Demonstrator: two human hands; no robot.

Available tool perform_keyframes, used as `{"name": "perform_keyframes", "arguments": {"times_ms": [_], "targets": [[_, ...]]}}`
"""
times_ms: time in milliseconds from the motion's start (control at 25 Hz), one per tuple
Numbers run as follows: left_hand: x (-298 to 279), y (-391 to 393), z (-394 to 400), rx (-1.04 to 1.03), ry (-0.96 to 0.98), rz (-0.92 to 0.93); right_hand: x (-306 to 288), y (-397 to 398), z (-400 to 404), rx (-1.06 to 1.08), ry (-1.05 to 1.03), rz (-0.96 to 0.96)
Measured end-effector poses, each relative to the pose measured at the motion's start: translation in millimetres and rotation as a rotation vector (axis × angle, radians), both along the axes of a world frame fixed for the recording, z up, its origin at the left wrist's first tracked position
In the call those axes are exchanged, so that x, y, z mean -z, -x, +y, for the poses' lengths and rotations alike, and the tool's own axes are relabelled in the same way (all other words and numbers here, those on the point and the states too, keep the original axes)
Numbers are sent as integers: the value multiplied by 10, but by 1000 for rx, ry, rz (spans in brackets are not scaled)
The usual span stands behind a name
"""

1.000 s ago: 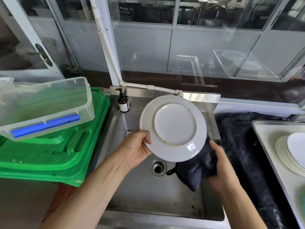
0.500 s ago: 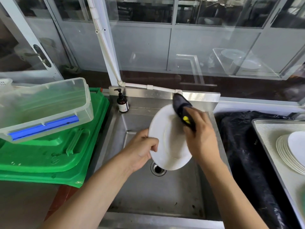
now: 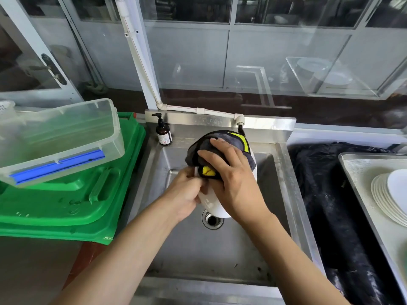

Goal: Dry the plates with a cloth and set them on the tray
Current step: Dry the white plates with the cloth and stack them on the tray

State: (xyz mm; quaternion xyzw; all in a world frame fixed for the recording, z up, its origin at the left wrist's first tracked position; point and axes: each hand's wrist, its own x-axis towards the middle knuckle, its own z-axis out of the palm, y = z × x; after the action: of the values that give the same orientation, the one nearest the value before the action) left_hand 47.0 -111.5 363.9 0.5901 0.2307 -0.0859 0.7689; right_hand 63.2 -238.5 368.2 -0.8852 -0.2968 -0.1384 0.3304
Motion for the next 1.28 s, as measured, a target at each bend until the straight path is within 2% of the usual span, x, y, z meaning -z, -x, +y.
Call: {"name": "perform_keyframes", "arguments": {"times_ms": [160,520,680,800,920,1080,1160,1280], "targets": [[-44,-28,-56,1,105,-42,84,103,-25,162,-130,83],[-42,-86,-26,-107,263,14,436,414,-140,267,-90,-14],[-65,-192,60,-236,321,-17,618,567,-194,156,-22,-126],[-93,-185,74,-235,324,-42,704,574,-209,69,2,-154],[-78,-186,169,-235,367,-26,774,523,-325,167,-68,-75],[-62,-128,185,-218,366,-13,633,292,-421,377,-383,182],[-50,-78,93,-184,304,-18,477,209,-309,299,-348,164],[3,-64,46,-179,211,-40,351,194,-157,84,-155,63]]}}
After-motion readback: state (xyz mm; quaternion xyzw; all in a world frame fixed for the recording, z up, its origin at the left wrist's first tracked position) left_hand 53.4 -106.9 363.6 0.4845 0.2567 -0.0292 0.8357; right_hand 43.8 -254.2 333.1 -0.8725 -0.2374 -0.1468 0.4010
